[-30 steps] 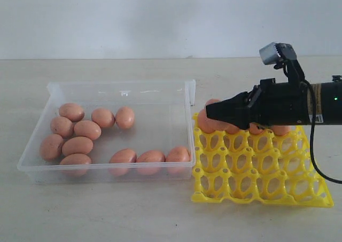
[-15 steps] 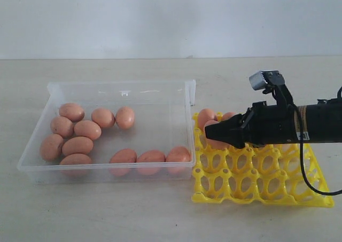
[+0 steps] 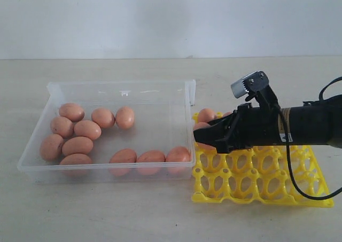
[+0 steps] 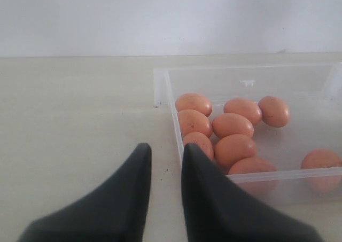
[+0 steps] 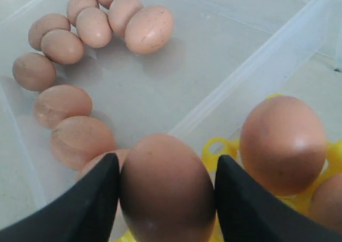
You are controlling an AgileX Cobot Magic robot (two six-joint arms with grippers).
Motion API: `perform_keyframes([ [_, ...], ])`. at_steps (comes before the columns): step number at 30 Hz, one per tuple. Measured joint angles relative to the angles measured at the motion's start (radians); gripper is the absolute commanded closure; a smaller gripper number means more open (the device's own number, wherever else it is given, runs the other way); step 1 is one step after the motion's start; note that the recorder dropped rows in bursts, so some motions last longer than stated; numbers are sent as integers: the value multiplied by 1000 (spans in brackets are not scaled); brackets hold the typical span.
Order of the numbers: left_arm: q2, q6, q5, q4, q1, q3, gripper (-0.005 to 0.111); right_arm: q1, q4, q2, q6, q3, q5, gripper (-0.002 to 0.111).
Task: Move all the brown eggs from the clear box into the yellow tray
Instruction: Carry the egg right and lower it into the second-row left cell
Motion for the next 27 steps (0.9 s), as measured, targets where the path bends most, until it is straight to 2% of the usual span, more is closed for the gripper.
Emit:
perform_keyframes([
  [6, 0, 0, 0, 0, 0, 0, 85, 5, 36, 0, -41, 0, 31, 108],
  [9, 0, 0, 0, 0, 0, 0, 85, 5, 55, 0, -50, 0, 53, 103],
  [16, 0, 0, 0, 0, 0, 0, 85, 5, 65, 0, -66, 0, 66, 64],
  [19, 0, 0, 0, 0, 0, 0, 85, 5, 65, 0, -72, 0, 62, 53],
  [27, 0, 0, 0, 0, 0, 0, 85, 5, 74, 0, -72, 0, 50, 52],
])
